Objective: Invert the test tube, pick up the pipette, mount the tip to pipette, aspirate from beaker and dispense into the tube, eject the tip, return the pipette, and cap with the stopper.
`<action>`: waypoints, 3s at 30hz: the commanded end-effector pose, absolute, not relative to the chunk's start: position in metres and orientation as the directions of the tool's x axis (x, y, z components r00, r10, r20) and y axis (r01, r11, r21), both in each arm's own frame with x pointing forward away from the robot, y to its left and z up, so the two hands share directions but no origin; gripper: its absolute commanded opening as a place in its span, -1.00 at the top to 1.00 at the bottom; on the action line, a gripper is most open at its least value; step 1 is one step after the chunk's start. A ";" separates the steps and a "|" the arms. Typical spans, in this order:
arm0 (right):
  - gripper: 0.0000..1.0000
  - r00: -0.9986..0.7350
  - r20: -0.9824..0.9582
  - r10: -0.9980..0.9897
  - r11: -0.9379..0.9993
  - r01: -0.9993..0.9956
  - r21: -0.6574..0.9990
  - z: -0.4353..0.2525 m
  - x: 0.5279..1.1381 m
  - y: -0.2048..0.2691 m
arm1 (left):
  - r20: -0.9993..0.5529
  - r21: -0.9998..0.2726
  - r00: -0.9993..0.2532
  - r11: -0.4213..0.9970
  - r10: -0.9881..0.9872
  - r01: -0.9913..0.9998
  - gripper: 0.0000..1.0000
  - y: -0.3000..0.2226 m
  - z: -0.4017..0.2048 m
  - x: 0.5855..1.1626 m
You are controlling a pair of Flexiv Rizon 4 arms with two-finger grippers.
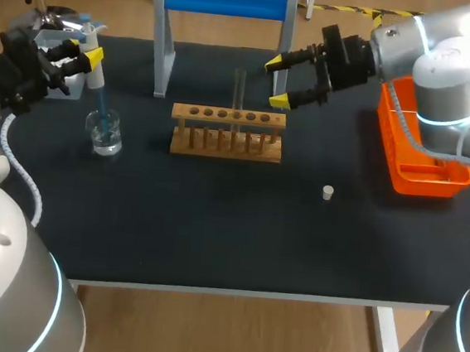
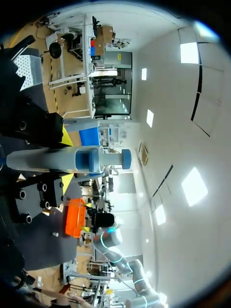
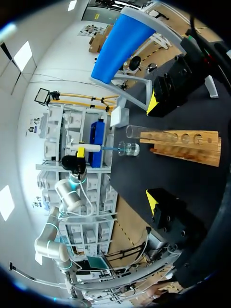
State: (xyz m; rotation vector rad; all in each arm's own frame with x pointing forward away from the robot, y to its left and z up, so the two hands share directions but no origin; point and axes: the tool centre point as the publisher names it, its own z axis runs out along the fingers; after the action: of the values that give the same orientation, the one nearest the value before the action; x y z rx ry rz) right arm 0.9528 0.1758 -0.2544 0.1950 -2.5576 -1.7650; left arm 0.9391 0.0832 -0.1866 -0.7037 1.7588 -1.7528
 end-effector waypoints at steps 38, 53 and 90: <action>-1.00 -0.997 -0.035 -0.062 0.511 -0.062 0.858 -0.304 0.981 0.239 | -0.021 -1.000 -0.708 0.011 -0.706 0.019 1.00 0.083 -0.187 0.939; -1.00 -0.996 -0.076 -0.055 0.560 -0.094 0.823 -0.302 0.983 0.247 | -0.021 -1.000 -0.708 0.011 -0.706 0.019 1.00 0.083 -0.187 0.939; -1.00 -0.994 -0.105 -0.035 0.600 -0.105 0.793 -0.304 0.971 0.247 | -0.021 -1.000 -0.708 0.011 -0.706 0.019 1.00 0.083 -0.187 0.939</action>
State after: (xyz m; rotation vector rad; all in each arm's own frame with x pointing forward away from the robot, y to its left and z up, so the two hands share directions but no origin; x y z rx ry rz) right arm 0.9707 0.2475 -0.3049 0.1260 -2.8802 -1.4404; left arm 0.9391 0.0831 -0.1866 -0.7037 1.7589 -1.7528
